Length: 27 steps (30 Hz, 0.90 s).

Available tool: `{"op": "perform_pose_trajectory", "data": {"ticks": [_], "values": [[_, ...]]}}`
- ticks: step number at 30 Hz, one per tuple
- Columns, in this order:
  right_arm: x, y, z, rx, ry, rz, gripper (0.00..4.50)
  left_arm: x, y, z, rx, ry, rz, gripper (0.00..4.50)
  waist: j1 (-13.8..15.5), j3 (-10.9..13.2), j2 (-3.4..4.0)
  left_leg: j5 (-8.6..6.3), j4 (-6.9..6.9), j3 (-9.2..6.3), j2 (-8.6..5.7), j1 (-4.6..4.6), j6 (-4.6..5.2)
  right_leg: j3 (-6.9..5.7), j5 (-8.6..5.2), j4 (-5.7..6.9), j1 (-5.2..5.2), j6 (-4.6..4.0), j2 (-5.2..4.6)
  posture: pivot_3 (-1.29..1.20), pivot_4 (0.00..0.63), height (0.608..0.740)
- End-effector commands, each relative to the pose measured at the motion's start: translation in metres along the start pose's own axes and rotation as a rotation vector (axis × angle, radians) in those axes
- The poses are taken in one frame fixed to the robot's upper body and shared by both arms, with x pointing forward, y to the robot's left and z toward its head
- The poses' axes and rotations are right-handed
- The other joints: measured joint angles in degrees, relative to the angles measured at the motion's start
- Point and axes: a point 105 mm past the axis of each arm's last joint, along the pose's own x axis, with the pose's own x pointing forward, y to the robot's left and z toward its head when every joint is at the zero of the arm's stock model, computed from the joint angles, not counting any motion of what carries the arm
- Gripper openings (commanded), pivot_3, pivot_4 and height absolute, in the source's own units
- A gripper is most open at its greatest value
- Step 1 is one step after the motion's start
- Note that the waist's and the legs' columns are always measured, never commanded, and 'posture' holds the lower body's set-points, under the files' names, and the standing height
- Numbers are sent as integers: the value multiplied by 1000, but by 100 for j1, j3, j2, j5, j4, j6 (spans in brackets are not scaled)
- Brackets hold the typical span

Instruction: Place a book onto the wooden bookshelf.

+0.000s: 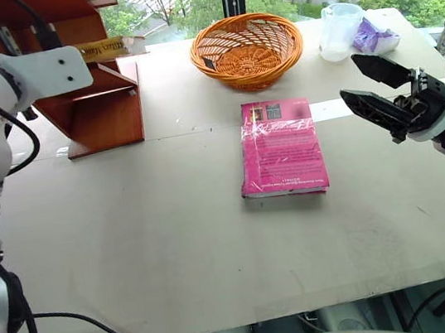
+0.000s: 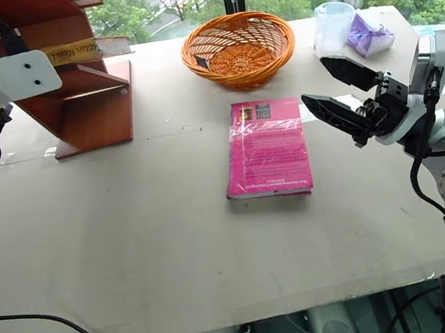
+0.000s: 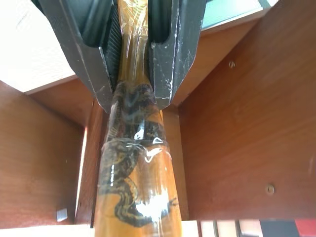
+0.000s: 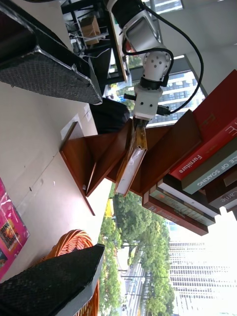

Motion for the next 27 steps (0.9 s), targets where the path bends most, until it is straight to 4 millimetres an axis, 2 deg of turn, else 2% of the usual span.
{"op": "perform_pose_trajectory", "data": {"ticks": [1,4,7,13,18,21,23,25,27], "values": [[2,6,15,-71,-29,26,4500,-8,4,-23,-47,79,0,1523,0,0,0,0,6,0,0,0,0,2,0,3,0,0,0,0,150,740],[2,6,17,-75,-29,28,4500,-9,10,-28,-51,96,39,3051,23,0,0,0,13,1,1,-3,0,-1,0,6,0,0,1,0,150,740],[2,5,17,-75,-26,30,4500,-12,16,-32,-53,110,82,4368,52,0,0,0,20,0,2,-12,0,-9,0,6,0,0,0,0,150,740],[2,5,14,-67,-18,26,4500,-18,13,-36,-76,127,89,4453,63,0,0,0,21,-1,0,-15,0,-7,0,2,1,0,-3,0,150,740],[-1,6,14,-63,-14,20,4500,-34,21,-36,-146,122,136,4453,59,0,-1,0,21,-1,1,-15,0,-10,1,4,0,-1,-3,0,150,740],[-1,6,13,-59,-15,14,4500,-41,17,-32,-203,101,122,4453,57,0,-1,0,22,-3,1,-15,0,-8,1,4,0,0,-3,0,150,740],[-2,6,11,-52,-8,13,4500,-46,17,-27,-253,66,131,4453,54,0,-1,0,21,-5,1,-13,0,-7,1,5,1,0,-3,0,150,740],[-5,7,7,-49,12,11,4500,-52,27,-20,-277,17,190,4453,55,0,-1,0,22,-6,1,-13,0,-8,1,6,1,-1,-3,0,150,740],[-8,8,2,-46,40,10,4500,-55,37,3,-272,-120,247,4453,83,0,-2,0,23,-8,1,-15,0,-12,1,7,1,-1,-3,0,150,740]]}}
